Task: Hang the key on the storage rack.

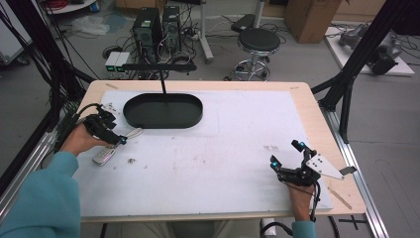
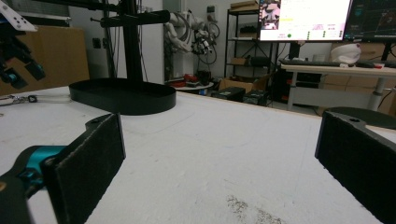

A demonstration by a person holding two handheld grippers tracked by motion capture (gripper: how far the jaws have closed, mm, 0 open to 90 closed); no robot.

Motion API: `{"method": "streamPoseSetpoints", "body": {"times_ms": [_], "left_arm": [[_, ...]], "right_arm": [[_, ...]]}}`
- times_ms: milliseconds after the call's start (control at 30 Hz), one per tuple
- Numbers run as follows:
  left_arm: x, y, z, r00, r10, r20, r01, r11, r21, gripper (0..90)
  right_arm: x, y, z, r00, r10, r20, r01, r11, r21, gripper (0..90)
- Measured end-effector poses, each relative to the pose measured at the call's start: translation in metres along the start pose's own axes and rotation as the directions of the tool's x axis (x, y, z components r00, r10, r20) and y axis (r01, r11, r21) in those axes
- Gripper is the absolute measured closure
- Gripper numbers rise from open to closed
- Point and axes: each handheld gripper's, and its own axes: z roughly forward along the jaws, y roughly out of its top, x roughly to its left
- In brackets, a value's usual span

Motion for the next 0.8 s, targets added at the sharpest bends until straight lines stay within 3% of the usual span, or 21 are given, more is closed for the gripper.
{"method": "streamPoseSetpoints", "body": {"times_ms": [267,800], "left_arm": [[0.002,0.000,0.011,0.9999,0.009,-0.006,-0.008,0.9965,0.083,33.0],[0.000,0.001,0.021,0.9998,0.015,0.016,-0.017,0.9898,0.142,59.2]], "right_arm": [[0.000,0.000,0.000,1.0000,0.001,0.000,-0.001,1.000,0.000,0.9],[0.000,0.000,0.000,1.0000,0.000,0.000,0.000,1.000,0.002,0.9]]}}
